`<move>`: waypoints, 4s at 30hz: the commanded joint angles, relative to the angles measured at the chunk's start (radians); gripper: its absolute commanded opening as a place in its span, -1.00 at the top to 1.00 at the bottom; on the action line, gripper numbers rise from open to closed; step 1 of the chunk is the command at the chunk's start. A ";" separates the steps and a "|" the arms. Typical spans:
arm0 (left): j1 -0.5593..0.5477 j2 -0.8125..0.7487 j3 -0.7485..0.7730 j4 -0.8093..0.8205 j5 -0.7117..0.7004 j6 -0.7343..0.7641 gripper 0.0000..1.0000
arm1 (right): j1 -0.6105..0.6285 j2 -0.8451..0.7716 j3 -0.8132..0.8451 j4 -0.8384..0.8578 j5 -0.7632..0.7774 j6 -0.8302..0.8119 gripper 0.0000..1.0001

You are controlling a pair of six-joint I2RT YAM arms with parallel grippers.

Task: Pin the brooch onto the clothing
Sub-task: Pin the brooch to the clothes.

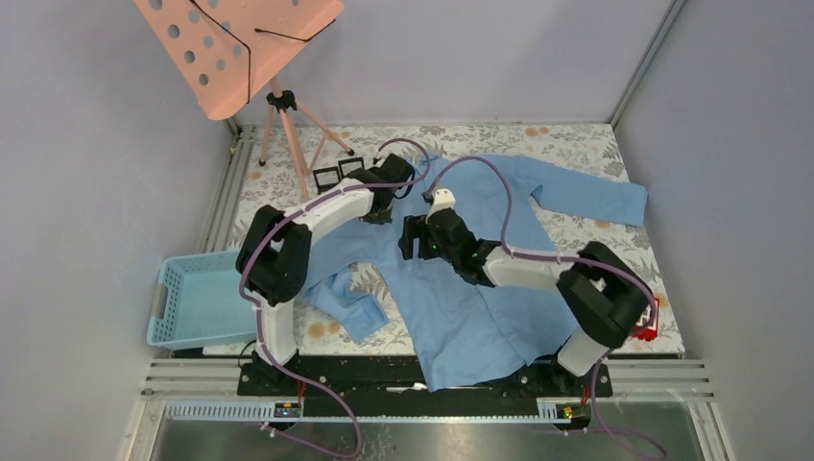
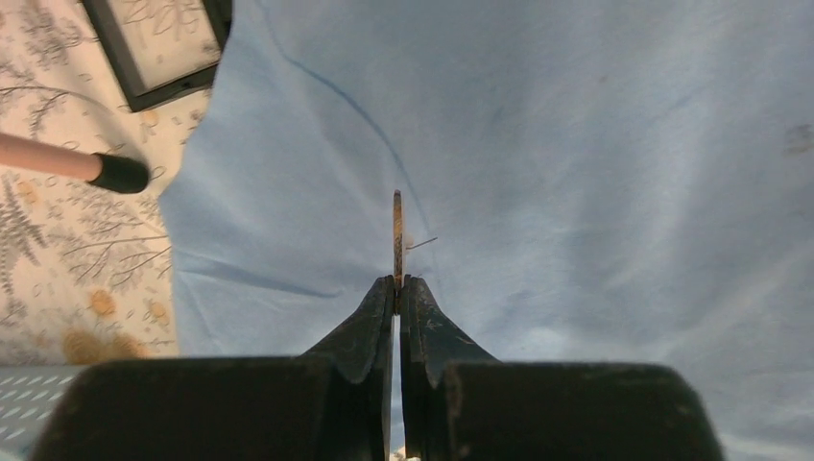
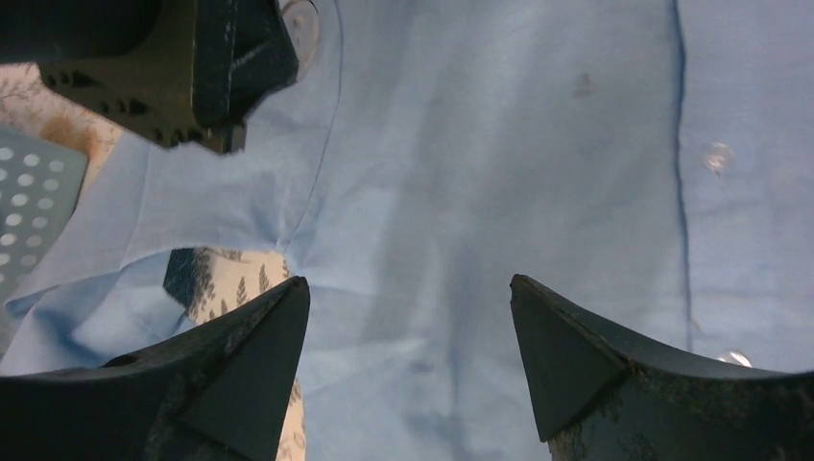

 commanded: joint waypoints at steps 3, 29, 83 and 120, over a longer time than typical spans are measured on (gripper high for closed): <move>0.026 -0.030 -0.029 0.110 0.093 0.014 1.00 | 0.031 0.152 0.117 0.138 0.102 -0.026 -0.60; 0.101 -0.019 -0.008 0.080 0.190 -0.028 1.00 | 0.038 0.459 0.403 -0.044 0.290 -0.093 -0.24; 0.064 -0.015 -0.042 0.104 0.295 -0.046 1.00 | 0.065 0.323 0.426 -0.212 0.256 0.024 1.00; -0.003 0.011 -0.025 0.103 0.317 -0.019 1.00 | 0.064 0.249 0.234 0.100 0.079 0.012 1.00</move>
